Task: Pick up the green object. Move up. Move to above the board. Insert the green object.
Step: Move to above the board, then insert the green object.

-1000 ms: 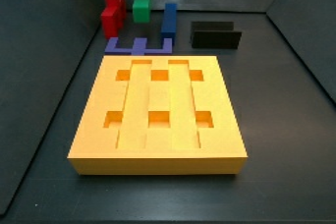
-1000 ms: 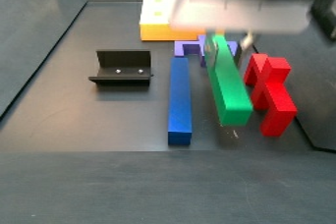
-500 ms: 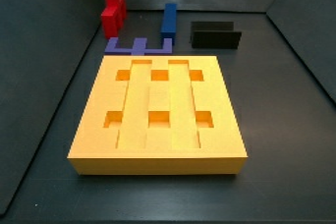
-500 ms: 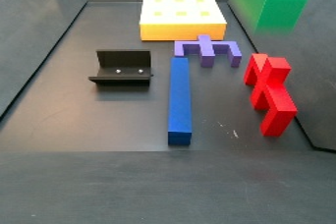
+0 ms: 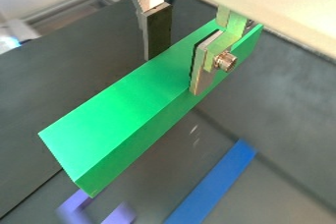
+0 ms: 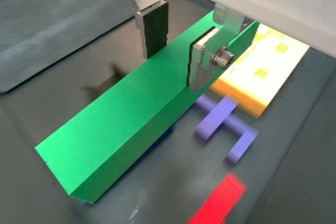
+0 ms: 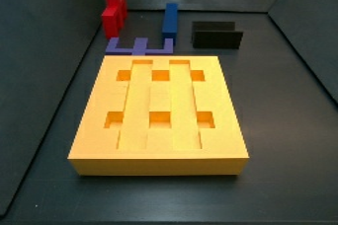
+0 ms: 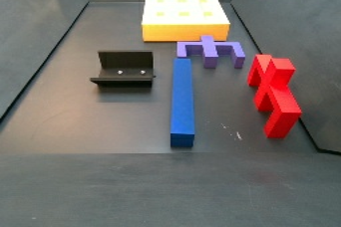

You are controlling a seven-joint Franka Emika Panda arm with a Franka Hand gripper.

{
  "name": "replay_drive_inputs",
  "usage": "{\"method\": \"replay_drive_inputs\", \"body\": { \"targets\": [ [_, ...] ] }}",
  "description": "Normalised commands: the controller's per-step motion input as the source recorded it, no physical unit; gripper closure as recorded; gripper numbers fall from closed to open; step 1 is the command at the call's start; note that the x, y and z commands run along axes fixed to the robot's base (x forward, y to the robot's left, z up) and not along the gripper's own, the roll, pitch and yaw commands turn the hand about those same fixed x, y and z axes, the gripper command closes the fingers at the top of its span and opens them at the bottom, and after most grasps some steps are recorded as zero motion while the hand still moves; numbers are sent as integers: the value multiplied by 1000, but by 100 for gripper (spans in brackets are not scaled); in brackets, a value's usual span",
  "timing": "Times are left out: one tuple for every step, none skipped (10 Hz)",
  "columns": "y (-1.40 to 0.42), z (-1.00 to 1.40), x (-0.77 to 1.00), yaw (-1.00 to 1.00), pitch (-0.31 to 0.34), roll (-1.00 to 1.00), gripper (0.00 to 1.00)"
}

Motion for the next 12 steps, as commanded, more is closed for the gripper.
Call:
{"method": "replay_drive_inputs", "body": {
  "targets": [
    [-1400, 163, 272, -14, 278, 26, 100],
    [-1400, 165, 287, 7, 189, -29, 100],
    [-1400, 163, 297, 2, 154, -16, 100],
    [-1400, 167, 304, 10, 140, 1, 100],
    [-1400, 172, 318, 9, 139, -21, 100],
    [-1400, 176, 338, 12, 144, -1, 100],
    [-1400, 183, 357, 8, 145, -12, 100],
    [-1400, 187, 380, 11, 149, 25, 100],
    [-1400, 199, 432, 4, 150, 25, 100],
    [-601, 88, 225, 12, 157, 54, 100],
    [-234, 45, 142, 13, 163, 76, 100],
    [0, -549, 0, 0, -3, 0, 100]
  ]
}}
